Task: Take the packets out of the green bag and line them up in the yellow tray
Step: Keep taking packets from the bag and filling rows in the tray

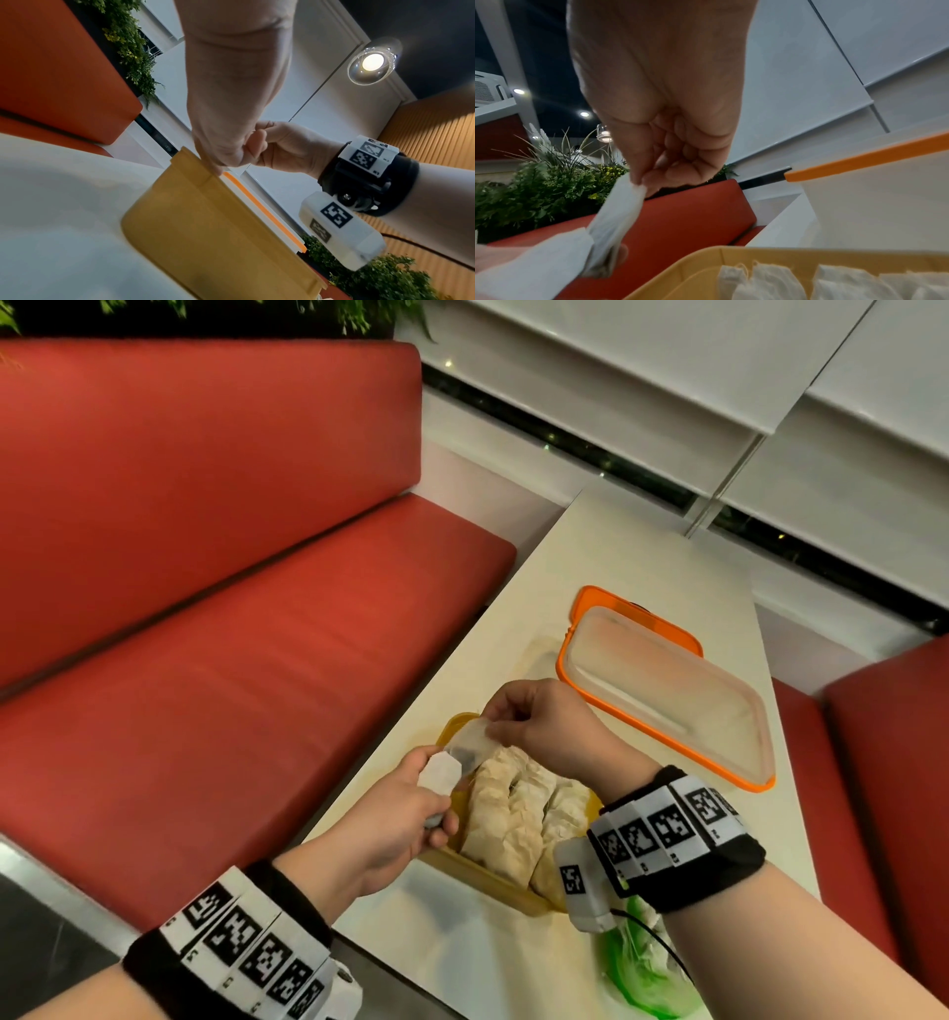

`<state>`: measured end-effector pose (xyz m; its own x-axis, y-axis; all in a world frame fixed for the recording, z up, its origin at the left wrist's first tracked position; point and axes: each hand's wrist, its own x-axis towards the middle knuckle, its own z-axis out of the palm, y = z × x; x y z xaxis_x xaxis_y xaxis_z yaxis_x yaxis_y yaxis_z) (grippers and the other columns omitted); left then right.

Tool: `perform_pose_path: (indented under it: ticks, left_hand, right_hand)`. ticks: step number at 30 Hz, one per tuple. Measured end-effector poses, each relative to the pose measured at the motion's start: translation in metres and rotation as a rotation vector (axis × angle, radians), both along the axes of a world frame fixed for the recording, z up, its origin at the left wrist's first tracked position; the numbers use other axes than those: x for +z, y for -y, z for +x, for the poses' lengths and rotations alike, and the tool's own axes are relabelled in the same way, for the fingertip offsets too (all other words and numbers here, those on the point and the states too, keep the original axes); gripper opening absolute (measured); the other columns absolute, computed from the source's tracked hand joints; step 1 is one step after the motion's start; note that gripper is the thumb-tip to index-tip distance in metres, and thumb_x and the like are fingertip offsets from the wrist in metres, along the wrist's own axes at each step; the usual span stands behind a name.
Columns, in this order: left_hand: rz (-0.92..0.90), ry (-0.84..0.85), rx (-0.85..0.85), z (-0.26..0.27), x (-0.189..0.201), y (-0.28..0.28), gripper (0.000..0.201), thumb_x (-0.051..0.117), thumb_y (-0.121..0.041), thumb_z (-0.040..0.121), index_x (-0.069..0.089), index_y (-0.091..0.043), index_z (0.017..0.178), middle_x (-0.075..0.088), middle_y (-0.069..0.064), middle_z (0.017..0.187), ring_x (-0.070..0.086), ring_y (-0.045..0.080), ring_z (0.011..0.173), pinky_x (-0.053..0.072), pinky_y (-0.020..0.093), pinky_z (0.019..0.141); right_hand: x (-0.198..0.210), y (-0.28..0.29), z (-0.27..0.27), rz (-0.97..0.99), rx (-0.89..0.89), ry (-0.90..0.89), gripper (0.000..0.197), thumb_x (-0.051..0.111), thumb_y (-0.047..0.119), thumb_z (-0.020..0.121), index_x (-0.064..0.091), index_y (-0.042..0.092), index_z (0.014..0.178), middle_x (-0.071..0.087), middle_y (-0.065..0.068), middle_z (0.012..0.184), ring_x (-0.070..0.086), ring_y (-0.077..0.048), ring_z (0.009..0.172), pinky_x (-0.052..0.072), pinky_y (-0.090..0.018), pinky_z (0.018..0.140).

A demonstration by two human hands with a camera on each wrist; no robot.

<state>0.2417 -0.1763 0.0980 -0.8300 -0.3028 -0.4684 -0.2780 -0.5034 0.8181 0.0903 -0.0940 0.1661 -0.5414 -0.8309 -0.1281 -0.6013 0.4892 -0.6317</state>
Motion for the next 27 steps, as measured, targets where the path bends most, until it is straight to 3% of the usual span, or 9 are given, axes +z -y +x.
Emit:
perform_pose_path:
  ticks: [3,8,10,13,16,21,27]
  left_hand:
    - [-0.029,-0.003,0.085,0.002,0.001,0.001,0.038,0.036,0.008,0.093,0.045,-0.019,0.118,0.057,0.012,0.108,0.051,0.016,0.055,0.036,0.024,0.048]
    - [-0.043,0.017,0.116,0.005,-0.002,0.000,0.013,0.042,-0.007,0.098,0.047,-0.012,0.108,0.055,0.010,0.074,0.046,0.019,0.060,0.038,0.027,0.053]
    - [-0.045,0.021,0.103,0.007,-0.002,0.000,0.010,0.042,-0.009,0.099,0.049,-0.015,0.104,0.055,0.011,0.068,0.046,0.018,0.057,0.039,0.026,0.055]
    - [-0.050,0.017,0.108,0.008,-0.002,0.001,0.011,0.042,-0.011,0.099,0.050,-0.018,0.103,0.055,0.013,0.076,0.050,0.015,0.055,0.041,0.025,0.055]
    - [-0.056,0.005,0.109,0.009,-0.004,0.003,0.013,0.044,-0.011,0.099,0.050,-0.012,0.110,0.054,0.011,0.084,0.056,0.017,0.065,0.044,0.024,0.055]
    - [-0.053,-0.013,0.096,0.012,-0.005,0.006,0.011,0.043,-0.010,0.099,0.051,-0.011,0.106,0.054,0.010,0.089,0.058,0.019,0.069,0.047,0.023,0.056]
    - [-0.055,-0.008,0.079,0.010,-0.005,0.006,0.011,0.044,-0.012,0.099,0.053,-0.014,0.106,0.057,0.010,0.089,0.060,0.020,0.073,0.050,0.030,0.068]
  right_hand:
    - [0.000,0.005,-0.003,0.014,-0.015,-0.165,0.008,0.062,0.008,0.085,0.068,0.012,0.086,0.067,-0.003,0.080,0.059,-0.013,0.071,0.047,-0.024,0.065]
    - [-0.018,0.024,-0.003,0.167,0.052,-0.315,0.014,0.054,0.006,0.086,0.066,0.012,0.090,0.061,0.001,0.081,0.054,-0.016,0.076,0.042,-0.025,0.064]
    - [-0.025,0.030,-0.004,0.235,0.058,-0.337,0.018,0.050,0.004,0.085,0.065,0.011,0.090,0.062,-0.002,0.084,0.053,-0.018,0.077,0.042,-0.027,0.064]
    - [-0.034,0.036,-0.006,0.317,0.041,-0.330,0.019,0.048,0.002,0.082,0.064,0.009,0.090,0.065,-0.009,0.091,0.055,-0.022,0.080,0.045,-0.031,0.065]
    - [-0.041,0.038,-0.007,0.385,0.026,-0.317,0.018,0.049,0.001,0.080,0.064,0.008,0.089,0.065,-0.012,0.094,0.057,-0.024,0.083,0.047,-0.032,0.067]
    - [-0.044,0.041,-0.004,0.448,0.032,-0.324,0.019,0.054,0.005,0.079,0.065,0.002,0.094,0.064,-0.015,0.096,0.058,-0.029,0.090,0.051,-0.039,0.077]
    - [-0.043,0.045,-0.001,0.498,0.012,-0.382,0.021,0.048,0.000,0.081,0.060,0.000,0.097,0.055,-0.012,0.087,0.053,-0.026,0.079,0.045,-0.034,0.065]
